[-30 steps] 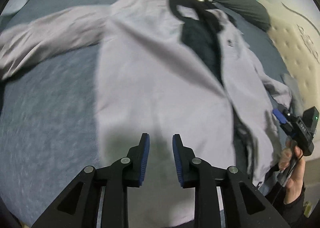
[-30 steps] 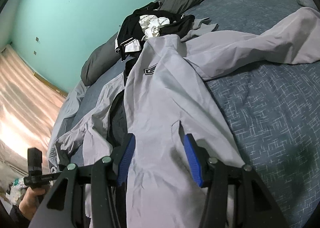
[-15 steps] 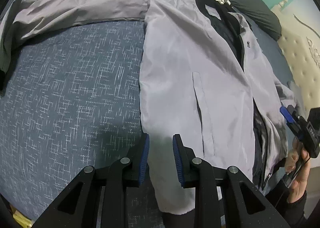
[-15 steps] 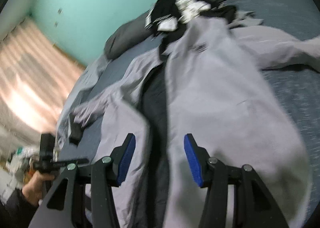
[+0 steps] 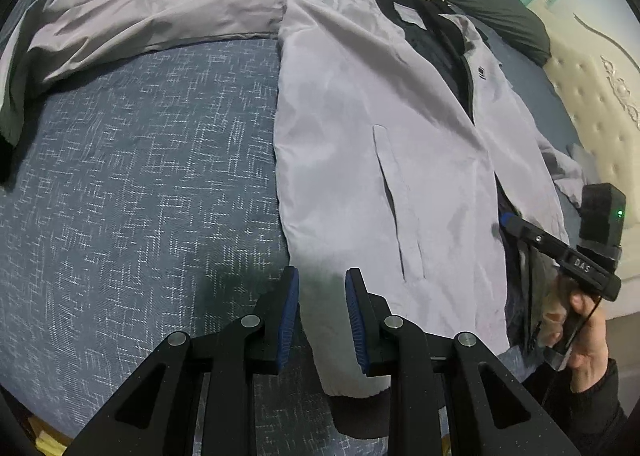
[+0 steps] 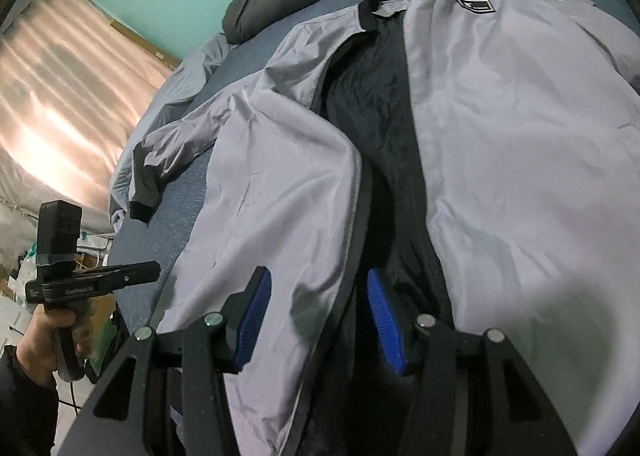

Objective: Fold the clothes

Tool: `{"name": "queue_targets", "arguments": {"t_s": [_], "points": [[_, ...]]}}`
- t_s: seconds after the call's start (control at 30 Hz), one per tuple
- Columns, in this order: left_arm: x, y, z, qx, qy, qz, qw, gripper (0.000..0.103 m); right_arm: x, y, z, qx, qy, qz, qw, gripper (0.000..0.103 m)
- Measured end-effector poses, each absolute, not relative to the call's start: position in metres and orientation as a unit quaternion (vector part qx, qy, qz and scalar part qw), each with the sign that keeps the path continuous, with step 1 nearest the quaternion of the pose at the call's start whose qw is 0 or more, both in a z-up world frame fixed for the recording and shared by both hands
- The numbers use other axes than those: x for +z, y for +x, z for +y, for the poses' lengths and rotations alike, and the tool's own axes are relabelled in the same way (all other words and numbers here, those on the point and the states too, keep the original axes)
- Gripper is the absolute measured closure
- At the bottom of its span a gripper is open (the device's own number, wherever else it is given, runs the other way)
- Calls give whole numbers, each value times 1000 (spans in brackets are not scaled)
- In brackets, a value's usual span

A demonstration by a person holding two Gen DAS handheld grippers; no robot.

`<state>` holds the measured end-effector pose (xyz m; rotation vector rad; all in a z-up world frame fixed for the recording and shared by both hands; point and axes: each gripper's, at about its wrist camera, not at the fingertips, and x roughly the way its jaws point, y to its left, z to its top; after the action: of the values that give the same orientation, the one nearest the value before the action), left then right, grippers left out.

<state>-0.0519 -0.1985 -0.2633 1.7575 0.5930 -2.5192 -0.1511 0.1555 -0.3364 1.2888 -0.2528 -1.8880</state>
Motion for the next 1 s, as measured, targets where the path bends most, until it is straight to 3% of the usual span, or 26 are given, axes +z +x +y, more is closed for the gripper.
{"name": "queue_targets", "arguments": {"t_s": [0.03,0.1,0.23,0.47,0.73,0.87,1.0], "points": [[-264,-53,-198,-805,562,190,7,77,-336,-151,155,-750,509,-100,411,53],[-265,-54,-197,-804,562,191,7,77,-333,-150,154,-754,496,-98,419,67],[-269,-54,-196,-802,565,194,9,77,-330,-148,148,-747,486,-97,443,76],[-270,-51,-200,-801,566,196,12,77,-338,-163,155,-761,504,-116,391,71],[-271,-46,-208,-799,567,200,16,77,-342,-164,140,-751,505,-113,410,68],[-271,-42,-211,-798,568,201,17,77,-340,-161,137,-750,494,-109,426,86],[-270,-37,-212,-797,570,199,15,77,-336,-159,139,-754,482,-113,432,96]]}}
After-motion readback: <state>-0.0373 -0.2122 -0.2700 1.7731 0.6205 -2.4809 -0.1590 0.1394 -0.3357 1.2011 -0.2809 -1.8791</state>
